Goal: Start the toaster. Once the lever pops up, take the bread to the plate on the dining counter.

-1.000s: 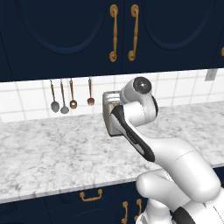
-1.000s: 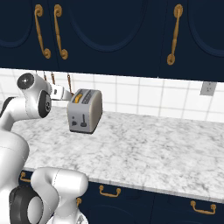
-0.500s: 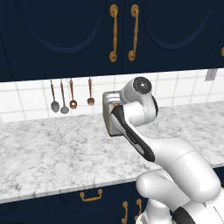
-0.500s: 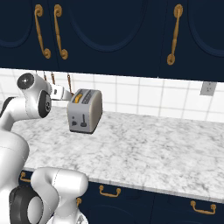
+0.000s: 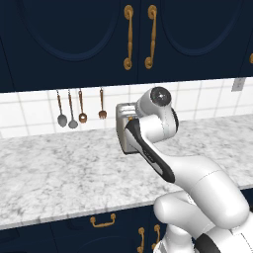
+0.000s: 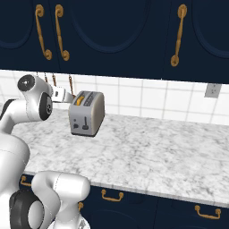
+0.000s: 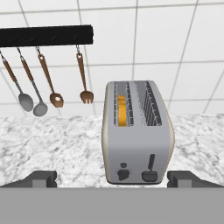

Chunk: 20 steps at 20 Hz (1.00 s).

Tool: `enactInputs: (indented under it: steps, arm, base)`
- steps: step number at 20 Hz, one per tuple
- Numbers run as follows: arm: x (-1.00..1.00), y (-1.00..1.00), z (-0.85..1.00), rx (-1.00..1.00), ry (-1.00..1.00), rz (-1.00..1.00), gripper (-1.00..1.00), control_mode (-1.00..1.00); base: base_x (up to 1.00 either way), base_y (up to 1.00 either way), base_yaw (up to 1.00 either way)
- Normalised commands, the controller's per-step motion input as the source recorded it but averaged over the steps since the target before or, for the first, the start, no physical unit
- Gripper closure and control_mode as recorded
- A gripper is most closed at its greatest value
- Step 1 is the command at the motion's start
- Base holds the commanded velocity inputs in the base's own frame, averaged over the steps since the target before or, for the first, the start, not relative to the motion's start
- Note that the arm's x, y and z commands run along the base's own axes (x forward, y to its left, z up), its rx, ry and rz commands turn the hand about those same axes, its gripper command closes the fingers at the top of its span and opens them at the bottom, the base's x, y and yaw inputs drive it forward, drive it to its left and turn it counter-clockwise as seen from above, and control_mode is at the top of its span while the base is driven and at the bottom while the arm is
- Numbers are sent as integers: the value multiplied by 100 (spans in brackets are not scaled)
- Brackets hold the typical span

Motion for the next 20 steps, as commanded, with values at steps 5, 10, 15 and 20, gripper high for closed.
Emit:
enactInputs:
  steps: [5,10,15,20]
  arm:
    - [0,0,0,0,0,0,-100,-100]
    - [0,0,0,0,0,0,-100,-100]
    - [0,0,0,0,0,0,-100,-100]
    - [0,0,0,0,0,0,-100,-100]
  base:
    - [0,0,0]
    - [0,0,0]
    - [0,0,0]
    - [0,0,0]
